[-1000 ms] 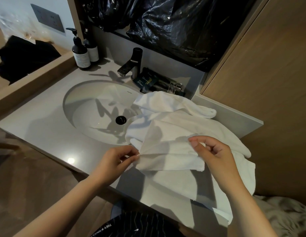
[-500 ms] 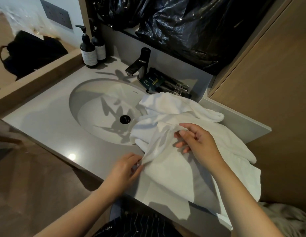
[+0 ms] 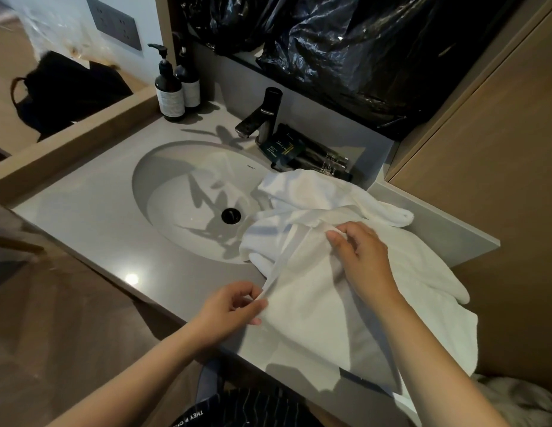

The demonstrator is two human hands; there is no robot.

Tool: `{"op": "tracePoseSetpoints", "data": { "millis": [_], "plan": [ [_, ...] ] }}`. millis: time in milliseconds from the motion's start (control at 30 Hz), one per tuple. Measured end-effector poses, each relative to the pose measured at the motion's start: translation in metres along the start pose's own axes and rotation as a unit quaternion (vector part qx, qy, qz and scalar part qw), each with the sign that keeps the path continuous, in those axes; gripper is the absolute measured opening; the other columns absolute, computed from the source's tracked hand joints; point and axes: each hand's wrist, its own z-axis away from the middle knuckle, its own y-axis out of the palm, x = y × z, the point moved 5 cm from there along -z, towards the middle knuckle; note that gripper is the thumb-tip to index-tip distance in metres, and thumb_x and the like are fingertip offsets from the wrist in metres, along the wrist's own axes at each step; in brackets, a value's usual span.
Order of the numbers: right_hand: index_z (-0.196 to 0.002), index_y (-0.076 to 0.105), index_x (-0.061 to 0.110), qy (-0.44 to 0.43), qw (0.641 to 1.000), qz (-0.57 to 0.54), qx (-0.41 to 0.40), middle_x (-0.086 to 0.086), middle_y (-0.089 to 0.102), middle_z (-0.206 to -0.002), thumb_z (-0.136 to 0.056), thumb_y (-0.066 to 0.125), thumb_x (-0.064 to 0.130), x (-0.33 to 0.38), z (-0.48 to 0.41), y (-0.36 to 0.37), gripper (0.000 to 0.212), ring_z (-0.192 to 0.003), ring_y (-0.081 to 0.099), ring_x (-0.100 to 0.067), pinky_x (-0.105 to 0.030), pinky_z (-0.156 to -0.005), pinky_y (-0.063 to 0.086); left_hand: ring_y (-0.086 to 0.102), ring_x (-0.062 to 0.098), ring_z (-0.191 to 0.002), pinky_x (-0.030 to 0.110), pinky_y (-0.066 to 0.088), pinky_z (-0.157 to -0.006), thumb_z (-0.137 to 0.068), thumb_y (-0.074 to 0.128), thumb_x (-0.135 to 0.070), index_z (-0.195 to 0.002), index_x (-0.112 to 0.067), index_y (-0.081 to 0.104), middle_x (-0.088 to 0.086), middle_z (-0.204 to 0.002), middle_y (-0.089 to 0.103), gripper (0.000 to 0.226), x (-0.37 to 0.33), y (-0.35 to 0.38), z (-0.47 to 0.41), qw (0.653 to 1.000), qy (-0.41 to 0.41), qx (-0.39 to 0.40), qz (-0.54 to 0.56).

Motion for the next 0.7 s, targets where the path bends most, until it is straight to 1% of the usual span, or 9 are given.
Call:
{"op": "tracePoseSetpoints", "data": {
  "millis": [67, 133, 167, 233, 300, 400, 467, 567, 700],
  "plan": [
    [-0.079, 0.047, 0.035, 0.008, 0.995, 0.076, 0.063, 0.014, 0.056, -0.079, -0.101, 0.045, 0.039, 0.001, -0.003, 0.012, 0.023, -0.081, 0.051, -0.008, -0.039, -0.091, 0.034, 0.066, 0.014, -0.076, 0.027, 0.055, -0.074, -0.093, 0.060, -0.025, -0.080, -0.011, 0.066, 0.003, -0.081, 0.067, 0.020, -0.002, -0.003, 0.001, 0.996, 0.034, -0.012, -0.078],
    [-0.092, 0.051, 0.028, 0.006, 0.978, 0.188, 0.094, 0.005, 0.062, -0.090, -0.103, 0.038, 0.040, 0.001, -0.011, 0.024, 0.021, -0.093, 0.054, -0.020, -0.039, -0.095, 0.031, 0.062, 0.012, -0.073, 0.033, 0.053, -0.074, -0.093, 0.060, -0.029, -0.078, -0.011, 0.069, 0.000, -0.079, 0.066, 0.025, -0.005, -0.004, 0.000, 0.987, 0.060, -0.029, -0.147],
    [-0.099, 0.055, 0.024, 0.007, 0.969, 0.231, 0.092, 0.001, 0.064, -0.096, -0.104, 0.036, 0.040, 0.002, -0.015, 0.029, 0.025, -0.098, 0.053, -0.024, -0.038, -0.095, 0.030, 0.062, 0.013, -0.074, 0.035, 0.053, -0.074, -0.093, 0.060, -0.030, -0.080, -0.009, 0.071, 0.000, -0.080, 0.067, 0.027, -0.005, -0.004, -0.002, 0.986, 0.060, -0.032, -0.155],
    [-0.108, 0.057, 0.020, 0.008, 0.960, 0.269, 0.082, -0.002, 0.066, -0.102, -0.104, 0.035, 0.039, 0.003, -0.022, 0.038, 0.030, -0.102, 0.052, -0.026, -0.038, -0.095, 0.028, 0.063, 0.013, -0.076, 0.035, 0.052, -0.076, -0.093, 0.059, -0.034, -0.083, -0.009, 0.072, 0.001, -0.084, 0.067, 0.030, -0.007, -0.002, -0.007, 0.986, 0.037, -0.031, -0.159],
    [-0.108, 0.057, 0.020, 0.005, 0.961, 0.266, 0.076, -0.003, 0.066, -0.101, -0.104, 0.035, 0.038, 0.001, -0.025, 0.043, 0.029, -0.101, 0.052, -0.026, -0.037, -0.093, 0.026, 0.063, 0.018, -0.078, 0.037, 0.052, -0.079, -0.095, 0.054, -0.037, -0.088, -0.008, 0.070, 0.007, -0.086, 0.067, 0.034, -0.008, 0.001, -0.015, 0.989, -0.008, -0.029, -0.146],
    [-0.096, 0.052, 0.023, -0.011, 0.977, 0.201, 0.066, 0.000, 0.063, -0.091, -0.103, 0.038, 0.035, -0.004, -0.023, 0.042, 0.020, -0.095, 0.053, -0.026, -0.036, -0.094, 0.026, 0.063, 0.035, -0.092, 0.047, 0.049, -0.088, -0.098, 0.052, -0.026, -0.098, 0.000, 0.066, 0.020, -0.097, 0.067, 0.030, -0.013, 0.007, -0.024, 0.998, -0.049, -0.025, -0.034],
    [-0.092, 0.048, 0.025, -0.024, 0.982, 0.175, 0.067, 0.004, 0.061, -0.086, -0.103, 0.040, 0.035, -0.006, -0.021, 0.039, 0.017, -0.091, 0.054, -0.023, -0.034, -0.095, 0.025, 0.063, 0.040, -0.096, 0.050, 0.050, -0.092, -0.096, 0.055, -0.022, -0.099, 0.006, 0.065, 0.024, -0.100, 0.068, 0.030, -0.013, 0.008, -0.026, 0.997, -0.073, -0.019, 0.009],
    [-0.092, 0.052, 0.025, -0.035, 0.985, 0.152, 0.080, 0.010, 0.060, -0.082, -0.101, 0.044, 0.040, -0.008, -0.018, 0.034, 0.019, -0.087, 0.050, -0.015, -0.032, -0.096, 0.026, 0.063, 0.037, -0.087, 0.052, 0.049, -0.089, -0.093, 0.061, -0.022, -0.090, 0.010, 0.061, 0.026, -0.095, 0.066, 0.032, -0.010, 0.004, -0.025, 0.994, -0.103, -0.015, 0.023],
    [-0.095, 0.060, 0.030, -0.053, 0.985, 0.156, 0.041, 0.014, 0.063, -0.083, -0.101, 0.046, 0.035, -0.026, 0.001, 0.006, 0.016, -0.086, 0.056, -0.012, -0.034, -0.098, 0.031, 0.057, 0.032, -0.077, 0.046, 0.049, -0.079, -0.092, 0.062, -0.024, -0.082, 0.001, 0.057, 0.020, -0.082, 0.060, 0.027, -0.007, 0.003, -0.025, 0.992, -0.121, -0.026, -0.036]
  ]
}}
